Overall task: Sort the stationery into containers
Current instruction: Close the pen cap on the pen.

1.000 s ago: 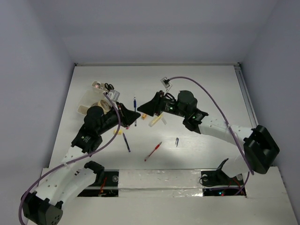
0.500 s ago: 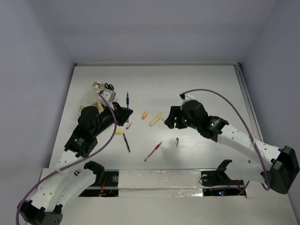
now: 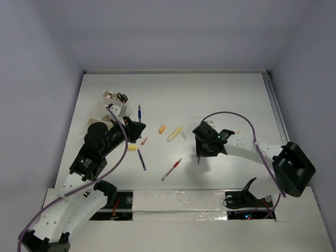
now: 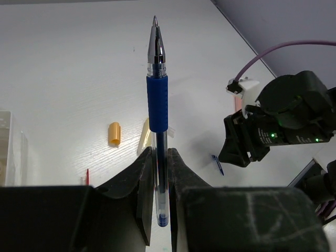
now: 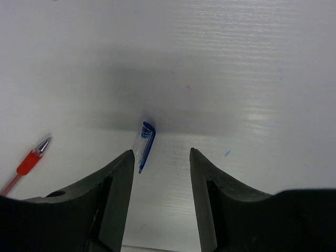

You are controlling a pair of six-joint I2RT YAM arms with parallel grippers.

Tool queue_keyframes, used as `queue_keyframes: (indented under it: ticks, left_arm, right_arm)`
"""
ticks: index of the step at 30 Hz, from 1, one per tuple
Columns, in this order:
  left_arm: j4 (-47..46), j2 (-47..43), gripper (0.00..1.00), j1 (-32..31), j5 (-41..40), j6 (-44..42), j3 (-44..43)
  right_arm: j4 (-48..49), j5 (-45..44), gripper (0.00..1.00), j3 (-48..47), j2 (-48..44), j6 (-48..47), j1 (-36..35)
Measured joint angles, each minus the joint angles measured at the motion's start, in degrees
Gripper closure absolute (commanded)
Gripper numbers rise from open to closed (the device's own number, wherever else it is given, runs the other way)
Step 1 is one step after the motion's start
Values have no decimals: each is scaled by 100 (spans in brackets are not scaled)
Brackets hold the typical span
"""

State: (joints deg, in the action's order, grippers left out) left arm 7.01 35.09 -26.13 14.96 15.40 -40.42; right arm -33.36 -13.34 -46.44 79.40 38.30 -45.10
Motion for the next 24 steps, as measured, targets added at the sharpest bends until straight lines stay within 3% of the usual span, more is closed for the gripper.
queue_keyframes:
  ticks: [13,17,24]
  left_arm:
    - [15,2,100,0,2,-15,2]
    - [15,4,100,0,0,-15,2]
    - [13,33,100,0,2,-17,2]
  right_arm:
    - [444,175,56,-131,752,35,0]
    - [538,201,68,-138,837,50,2]
    - [557,291,67,-138,839,52,2]
